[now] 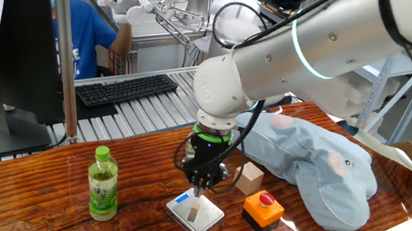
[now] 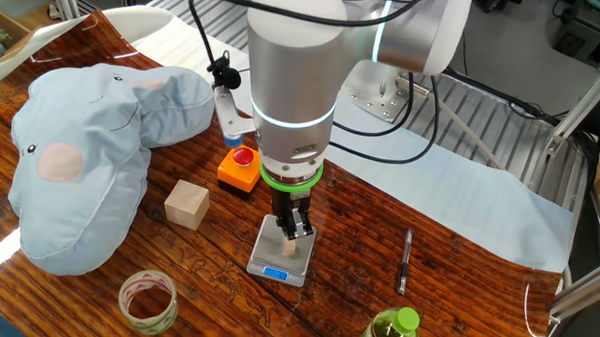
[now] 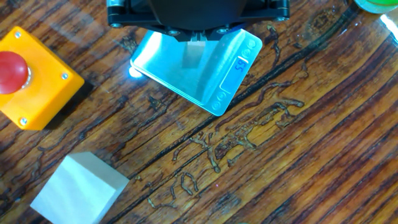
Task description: Remove the object from the scale
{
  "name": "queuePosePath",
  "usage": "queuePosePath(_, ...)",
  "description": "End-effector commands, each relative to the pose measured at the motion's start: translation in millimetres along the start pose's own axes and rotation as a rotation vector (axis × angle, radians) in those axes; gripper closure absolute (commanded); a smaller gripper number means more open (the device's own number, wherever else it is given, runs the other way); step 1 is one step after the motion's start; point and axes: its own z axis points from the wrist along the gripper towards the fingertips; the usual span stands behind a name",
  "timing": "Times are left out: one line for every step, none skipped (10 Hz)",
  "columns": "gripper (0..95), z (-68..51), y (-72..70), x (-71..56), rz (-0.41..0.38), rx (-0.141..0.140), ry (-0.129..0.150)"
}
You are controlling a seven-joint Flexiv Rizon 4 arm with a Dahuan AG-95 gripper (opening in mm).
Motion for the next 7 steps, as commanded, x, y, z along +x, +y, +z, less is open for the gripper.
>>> queuePosePath(95.0,-0.8,-1.7,0.9,-0.005,0.000,-0.008)
queuePosePath(95.0,-0.7,-1.7,0.6,-0.007,0.003,-0.011)
queuePosePath(95.0,-0.3,-1.8,0.1,-0.005,0.005,-0.013)
queuePosePath(95.0,0.6,-1.7,-0.2,-0.002,0.009,-0.016)
queuePosePath(95.0,2.8,-1.4,0.0,0.009,0.009,-0.016)
queuePosePath(95.0,6.2,-1.0,0.3,0.019,0.010,-0.021)
queuePosePath(95.0,8.8,-0.9,0.8,0.023,0.008,-0.022)
